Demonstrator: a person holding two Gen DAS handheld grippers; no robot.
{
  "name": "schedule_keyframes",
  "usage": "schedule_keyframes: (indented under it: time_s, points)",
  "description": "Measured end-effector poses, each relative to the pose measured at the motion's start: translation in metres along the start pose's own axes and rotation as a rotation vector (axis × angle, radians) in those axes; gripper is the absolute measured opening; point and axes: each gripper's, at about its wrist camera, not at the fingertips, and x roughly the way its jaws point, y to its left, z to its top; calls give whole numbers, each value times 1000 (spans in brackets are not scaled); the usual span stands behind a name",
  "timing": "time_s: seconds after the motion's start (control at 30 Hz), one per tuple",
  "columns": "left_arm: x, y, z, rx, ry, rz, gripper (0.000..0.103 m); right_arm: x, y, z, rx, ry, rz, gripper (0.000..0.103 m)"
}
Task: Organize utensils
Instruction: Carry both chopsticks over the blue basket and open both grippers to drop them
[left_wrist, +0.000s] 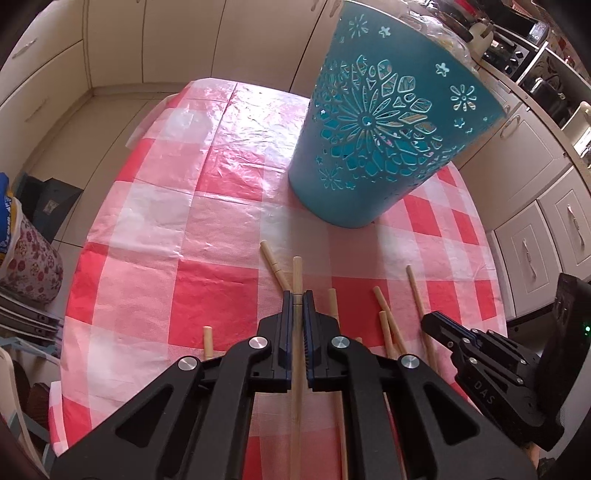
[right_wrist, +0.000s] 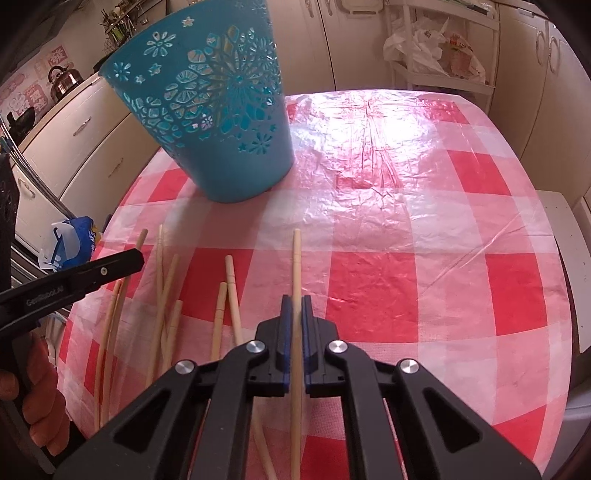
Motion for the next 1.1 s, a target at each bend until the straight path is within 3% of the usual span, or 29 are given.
schedule_keyframes:
  time_s: [0.17, 0.33, 0.5, 0.6, 0.8, 1.1]
  points:
    - [-30, 2, 3, -5, -68, -70, 5, 2, 9, 1, -49, 0, -28, 6]
    - [-75, 5, 10, -22, -231, -131, 5, -15, -7, 1, 43, -53, 33, 6]
    - [-131, -22, 18, 27, -513, -98, 5, -54, -19, 2, 135, -236, 125, 6]
    - [-167, -34, 26, 34, -681, -121, 5, -81, -16, 4, 142, -374, 146, 6]
    - [-204, -56, 62, 30, -920, -168, 5, -118, -8, 1, 133, -554, 139, 6]
    - [-185, -75, 127, -12, -1023, -113, 5, -130, -10, 3, 116, -603, 135, 6]
